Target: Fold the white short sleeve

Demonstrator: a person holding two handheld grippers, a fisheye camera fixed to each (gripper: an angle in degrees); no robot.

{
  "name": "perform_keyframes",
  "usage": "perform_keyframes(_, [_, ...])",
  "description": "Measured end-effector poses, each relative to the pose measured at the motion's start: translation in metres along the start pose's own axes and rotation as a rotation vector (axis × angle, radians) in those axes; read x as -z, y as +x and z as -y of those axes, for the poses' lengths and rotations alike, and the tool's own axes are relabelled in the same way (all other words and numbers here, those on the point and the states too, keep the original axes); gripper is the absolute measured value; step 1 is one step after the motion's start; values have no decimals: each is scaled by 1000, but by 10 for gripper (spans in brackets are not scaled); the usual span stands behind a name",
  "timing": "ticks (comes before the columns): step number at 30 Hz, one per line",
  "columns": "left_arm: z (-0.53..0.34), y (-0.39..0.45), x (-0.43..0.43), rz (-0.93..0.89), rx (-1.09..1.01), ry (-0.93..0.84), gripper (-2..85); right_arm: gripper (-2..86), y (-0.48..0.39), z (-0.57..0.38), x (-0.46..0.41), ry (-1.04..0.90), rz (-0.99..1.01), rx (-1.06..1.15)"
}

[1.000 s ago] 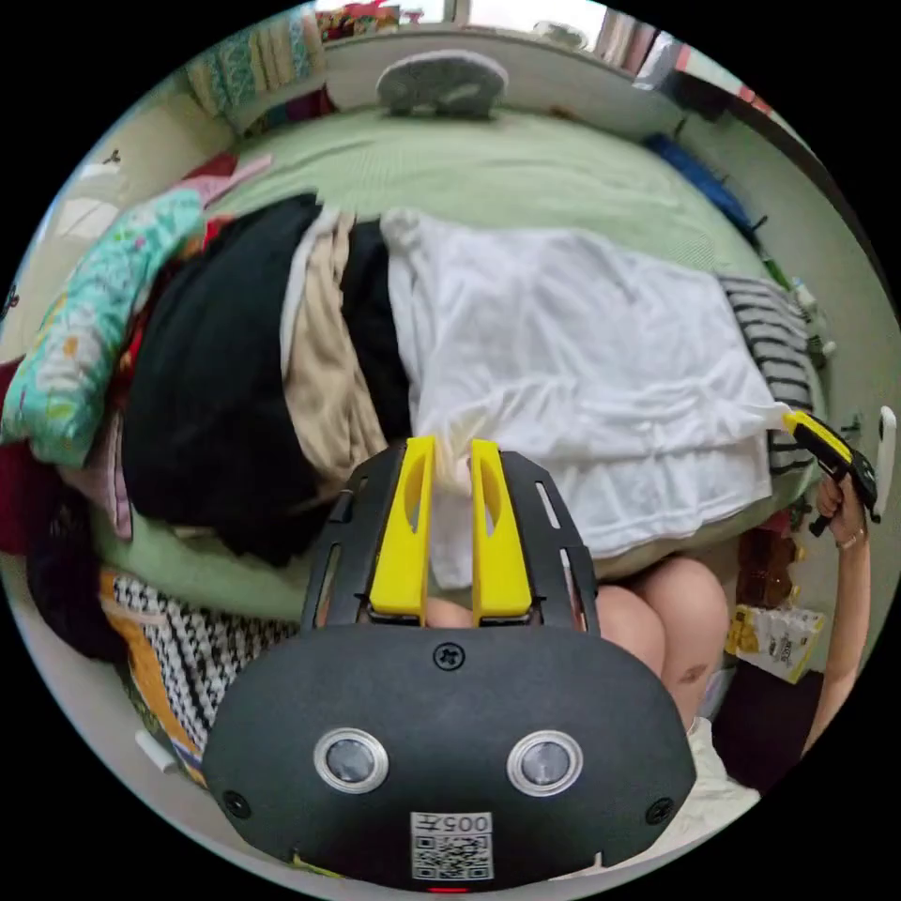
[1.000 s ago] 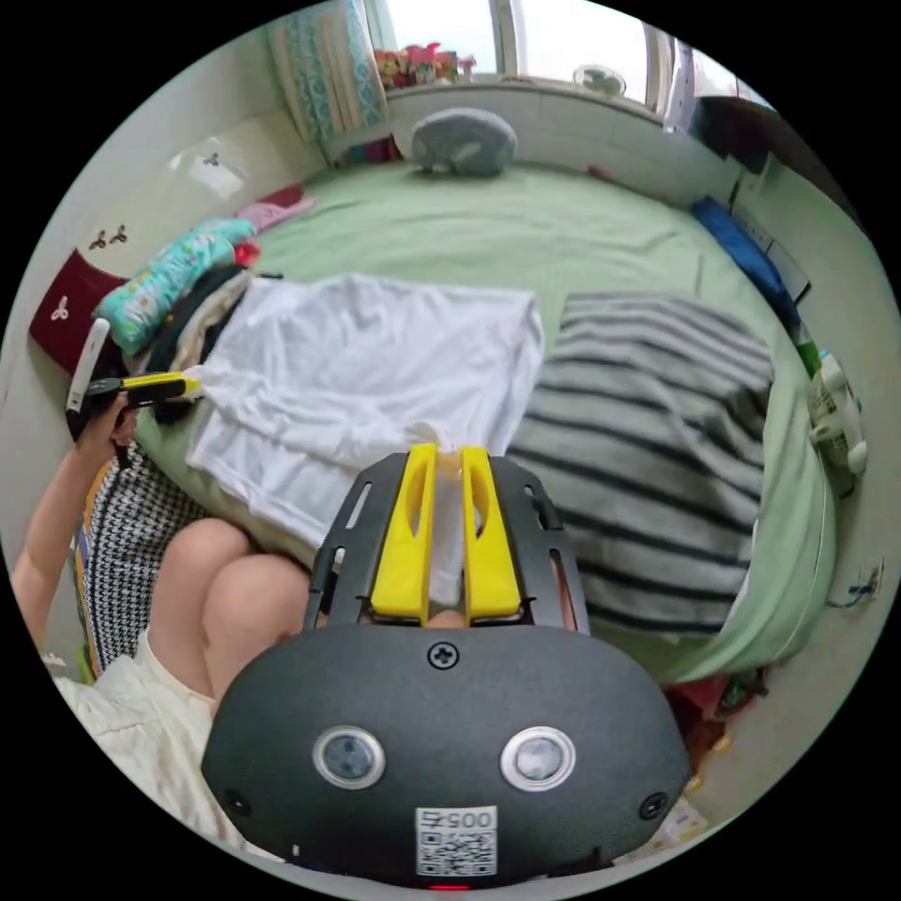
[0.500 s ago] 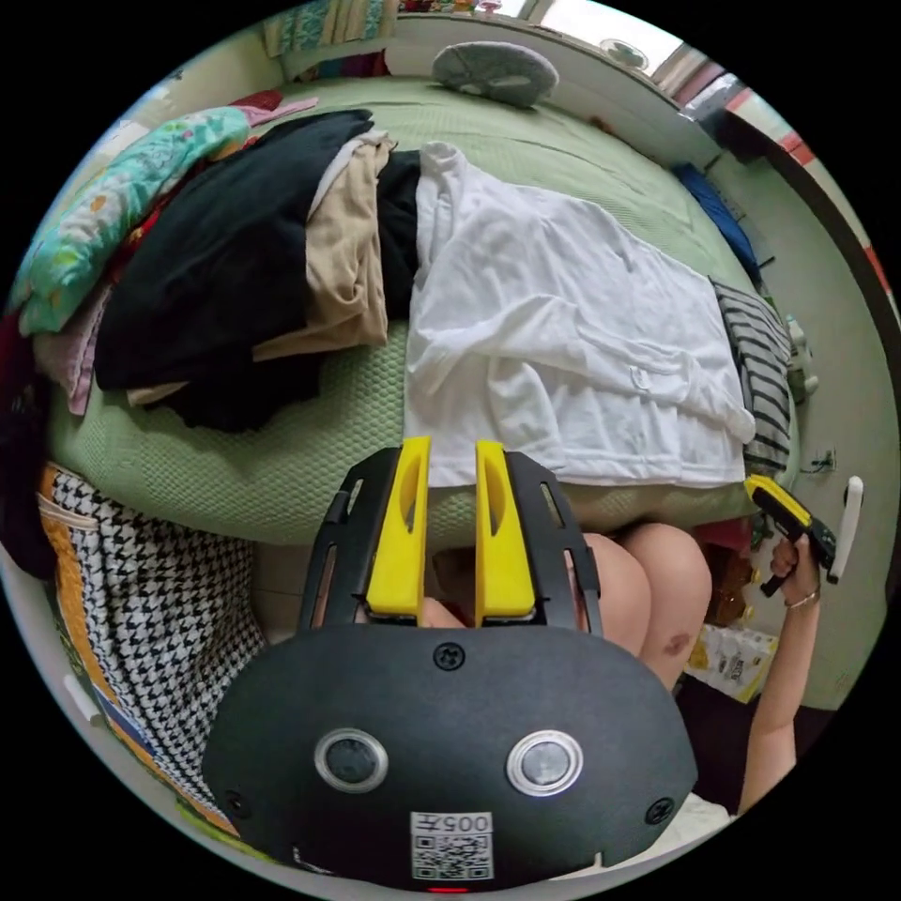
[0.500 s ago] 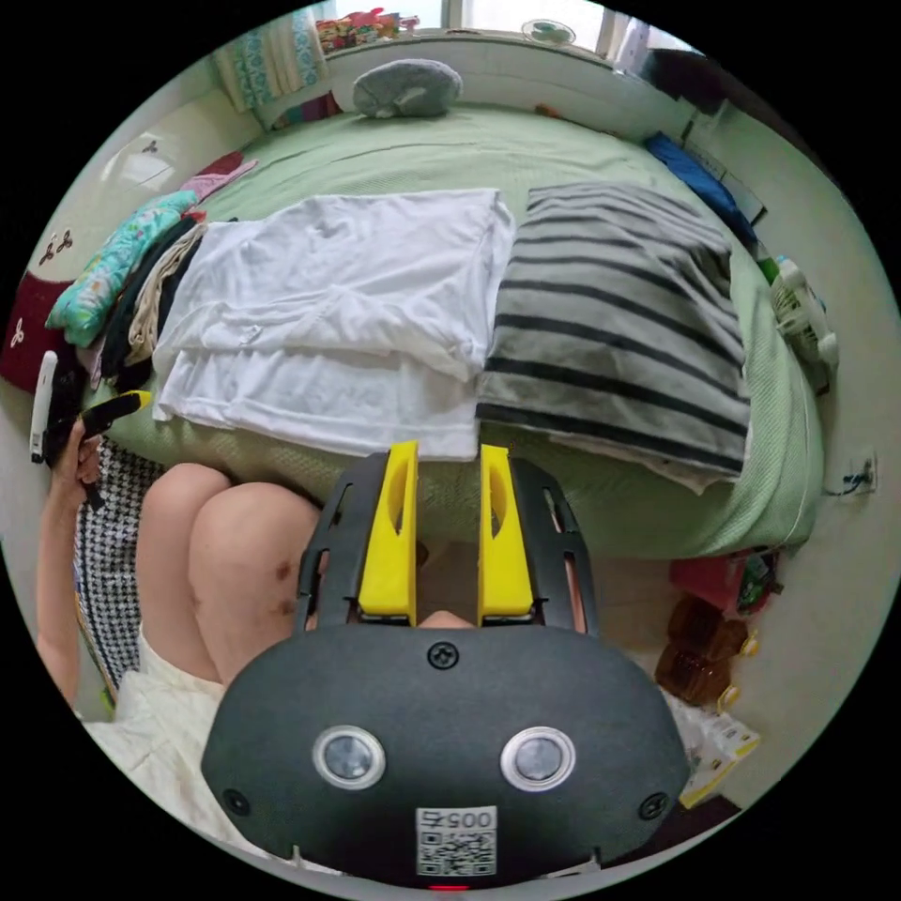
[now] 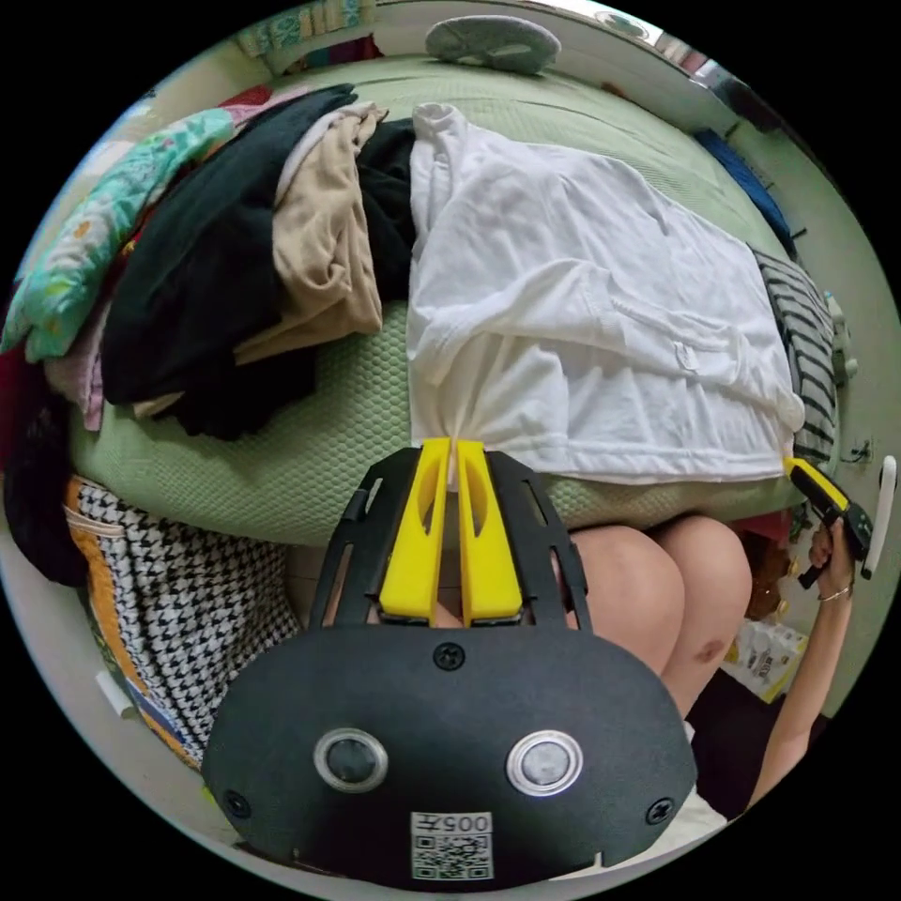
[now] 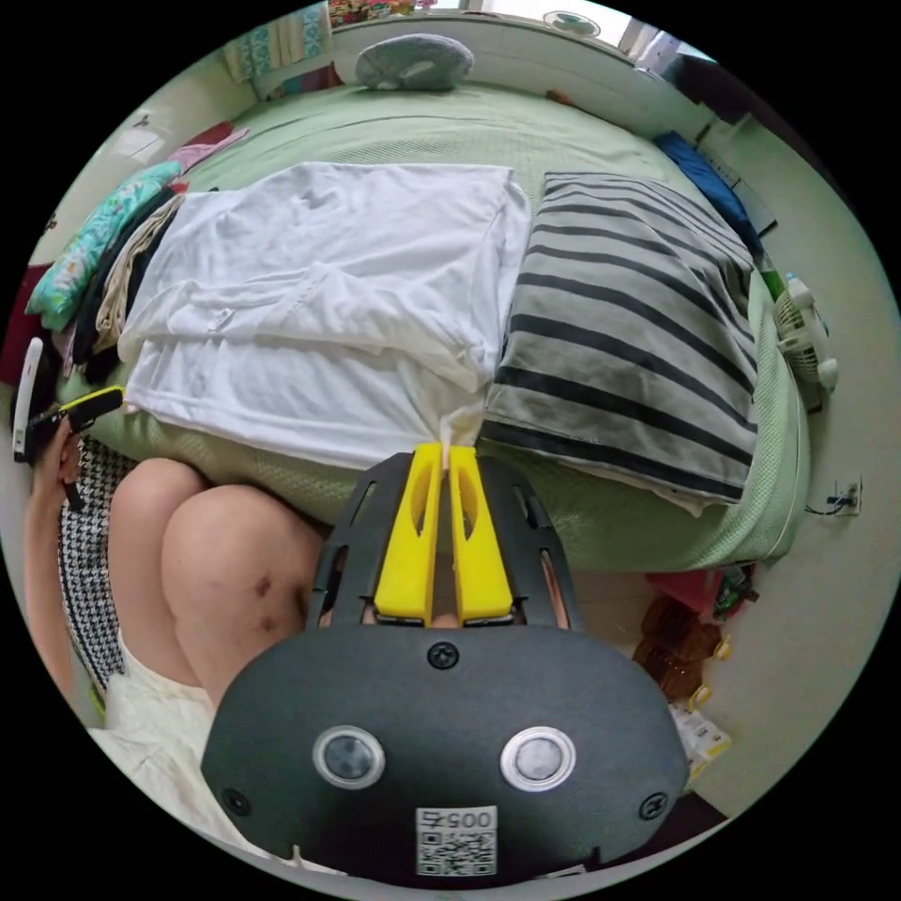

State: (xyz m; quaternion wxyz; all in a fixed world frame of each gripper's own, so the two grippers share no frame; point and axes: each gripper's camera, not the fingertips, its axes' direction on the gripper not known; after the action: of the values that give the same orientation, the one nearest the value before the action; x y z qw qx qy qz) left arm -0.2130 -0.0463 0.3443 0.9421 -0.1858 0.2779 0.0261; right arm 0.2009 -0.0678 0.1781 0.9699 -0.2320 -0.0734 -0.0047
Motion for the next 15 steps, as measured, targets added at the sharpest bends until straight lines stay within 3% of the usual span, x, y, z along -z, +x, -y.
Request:
perform_keyframes(11, [-43,-15,-3,18,26,-55,73,16,-20,-25,-1,-78,-7,-5])
perform_keyframes(13, [-52,-7,15,145,-1,-64,78,42,-41,-33,8,-103,-169,115])
perform_keyframes(15, [-55,4,29,115,-59,-27,77,42,-57,-33,15,-102,-227,183])
